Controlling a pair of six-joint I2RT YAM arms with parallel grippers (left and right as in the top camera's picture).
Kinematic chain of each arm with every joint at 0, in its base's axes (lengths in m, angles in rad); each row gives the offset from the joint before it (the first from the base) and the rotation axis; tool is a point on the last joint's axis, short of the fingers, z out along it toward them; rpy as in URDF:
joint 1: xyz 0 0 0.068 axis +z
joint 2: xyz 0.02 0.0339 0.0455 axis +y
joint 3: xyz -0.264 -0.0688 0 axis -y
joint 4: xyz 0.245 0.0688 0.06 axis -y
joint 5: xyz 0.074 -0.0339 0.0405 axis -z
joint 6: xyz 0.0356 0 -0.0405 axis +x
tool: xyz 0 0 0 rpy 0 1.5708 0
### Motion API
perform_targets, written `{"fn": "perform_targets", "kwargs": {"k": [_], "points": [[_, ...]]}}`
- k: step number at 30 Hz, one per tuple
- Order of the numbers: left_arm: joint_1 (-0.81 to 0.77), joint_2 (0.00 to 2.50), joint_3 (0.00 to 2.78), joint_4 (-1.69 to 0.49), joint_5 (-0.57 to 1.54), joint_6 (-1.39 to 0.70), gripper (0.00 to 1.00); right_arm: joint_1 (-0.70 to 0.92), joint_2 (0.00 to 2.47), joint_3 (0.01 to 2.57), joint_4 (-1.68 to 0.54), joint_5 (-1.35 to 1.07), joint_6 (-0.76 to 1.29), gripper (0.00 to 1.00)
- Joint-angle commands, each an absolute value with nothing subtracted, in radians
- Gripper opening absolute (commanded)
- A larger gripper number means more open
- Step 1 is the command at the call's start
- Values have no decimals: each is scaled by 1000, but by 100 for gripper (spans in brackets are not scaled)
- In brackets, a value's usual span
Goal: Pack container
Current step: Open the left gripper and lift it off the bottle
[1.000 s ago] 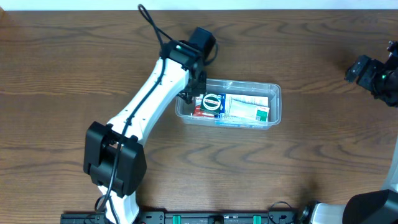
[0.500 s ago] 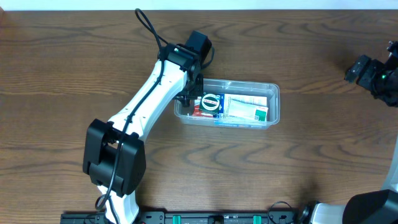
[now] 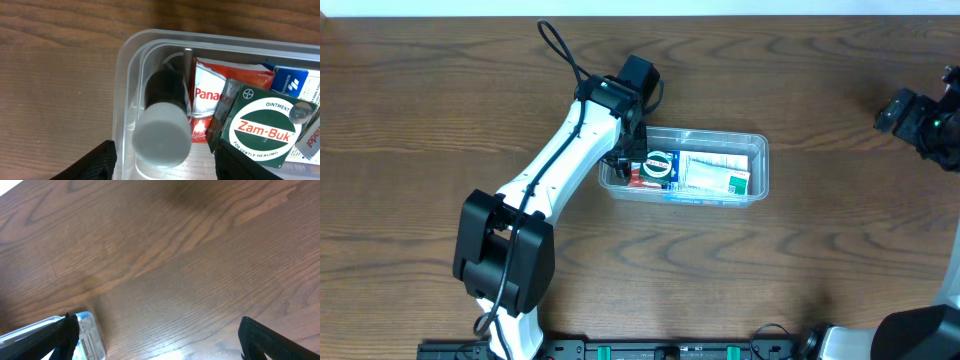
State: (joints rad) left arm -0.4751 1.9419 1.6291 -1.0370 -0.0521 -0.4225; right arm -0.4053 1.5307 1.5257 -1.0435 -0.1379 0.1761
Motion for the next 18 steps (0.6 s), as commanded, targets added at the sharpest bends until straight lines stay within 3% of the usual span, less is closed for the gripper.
{"fn": "perform_targets", "kwargs": {"k": [1, 7, 15, 18], "points": [[-474, 1949, 1630, -1036, -39, -424, 64, -406, 1526, 1528, -1044, -138, 186, 99], [-473, 1939, 1665, -1068, -35, -410, 70, -406, 1526, 1528, -1044, -138, 186, 99], [-473, 1800, 1797, -1274, -79, -326, 80, -406, 1526, 1528, -1044, -138, 186, 99], [-473, 1675, 1800, -1342, -125, -326, 96, -406, 1526, 1528, -1044, -138, 186, 99]]}}
